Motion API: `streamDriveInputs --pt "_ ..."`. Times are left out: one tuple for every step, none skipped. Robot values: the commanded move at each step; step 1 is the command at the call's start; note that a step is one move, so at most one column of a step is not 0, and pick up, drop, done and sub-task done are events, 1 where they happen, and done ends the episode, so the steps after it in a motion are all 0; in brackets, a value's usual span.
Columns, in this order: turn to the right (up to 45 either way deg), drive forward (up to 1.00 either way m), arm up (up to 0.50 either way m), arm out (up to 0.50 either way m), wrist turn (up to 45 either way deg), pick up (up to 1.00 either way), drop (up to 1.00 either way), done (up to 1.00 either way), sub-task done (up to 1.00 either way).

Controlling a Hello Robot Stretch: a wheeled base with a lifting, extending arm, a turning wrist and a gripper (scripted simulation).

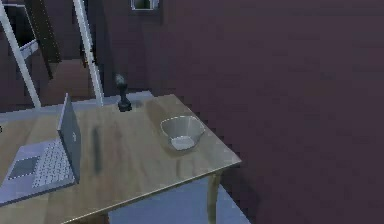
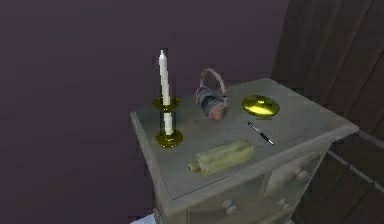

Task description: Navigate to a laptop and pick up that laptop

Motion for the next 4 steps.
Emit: streamDriveInputs --pt "0.0 0.25 0.0 0.0 0.0 0.0 0.0 0.0 0.0" --pt "-45.0 0.0 0.0 0.0 0.0 0.0 0.0 0.0 0.0" --pt "-45.0 0.0 0.0 0.0 0.0 0.0 0.0 0.0 0.0" --pt "-45.0 0.0 0.0 0.0 0.0 0.0 0.0 0.0 0.0"
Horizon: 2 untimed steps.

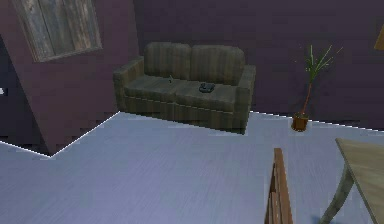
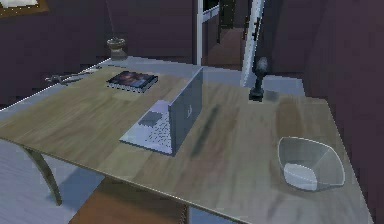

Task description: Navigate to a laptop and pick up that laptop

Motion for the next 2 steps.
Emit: streamDriveInputs --pt "0.0 0.0 0.5 0.0 0.0 0.0 0.0 0.0 0.0" --pt "0.0 0.0 0.36 0.0 0.0 0.0 0.0 0.0 0.0"
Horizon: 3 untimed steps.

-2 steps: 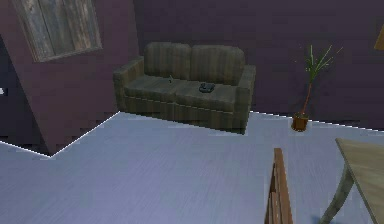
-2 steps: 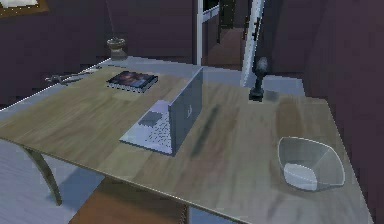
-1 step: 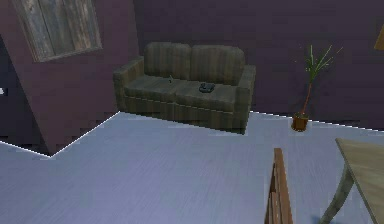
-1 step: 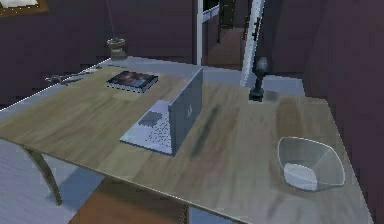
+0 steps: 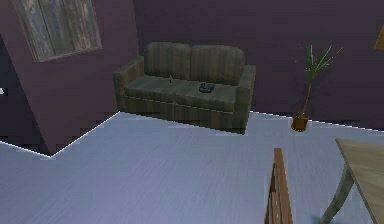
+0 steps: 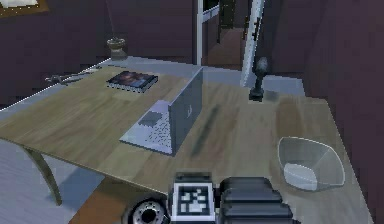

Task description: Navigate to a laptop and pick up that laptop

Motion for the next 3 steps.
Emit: streamDriveInputs --pt "0.0 0.0 0.0 0.32 0.0 0.0 0.0 0.0 0.0" --pt "0.0 0.0 0.0 0.0 45.0 0.0 0.0 0.0 0.0" --pt "0.0 0.0 0.0 0.0 45.0 0.0 0.0 0.0 0.0"
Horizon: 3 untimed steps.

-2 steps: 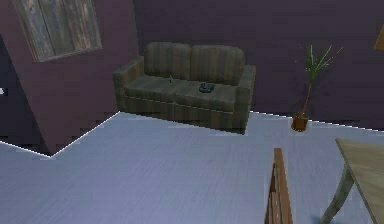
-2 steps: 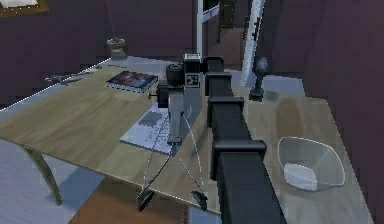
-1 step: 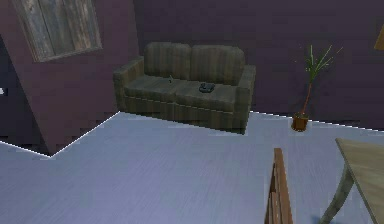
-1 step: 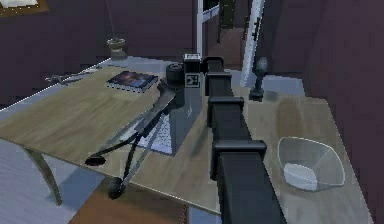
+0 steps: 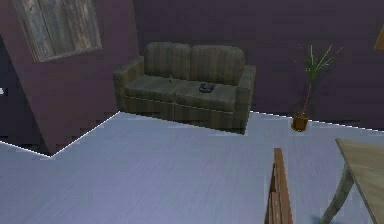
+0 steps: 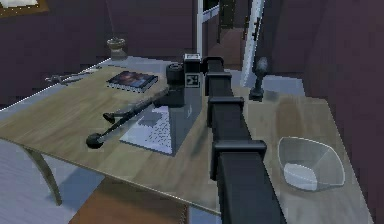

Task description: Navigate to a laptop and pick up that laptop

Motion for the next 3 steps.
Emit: streamDriveInputs --pt "0.0 0.0 0.0 0.0 45.0 0.0 0.0 0.0 0.0" --pt "0.0 0.0 0.0 0.0 33.0 0.0 0.0 0.0 0.0" --pt "0.0 0.0 0.0 0.0 0.0 1.0 0.0 0.0 0.0"
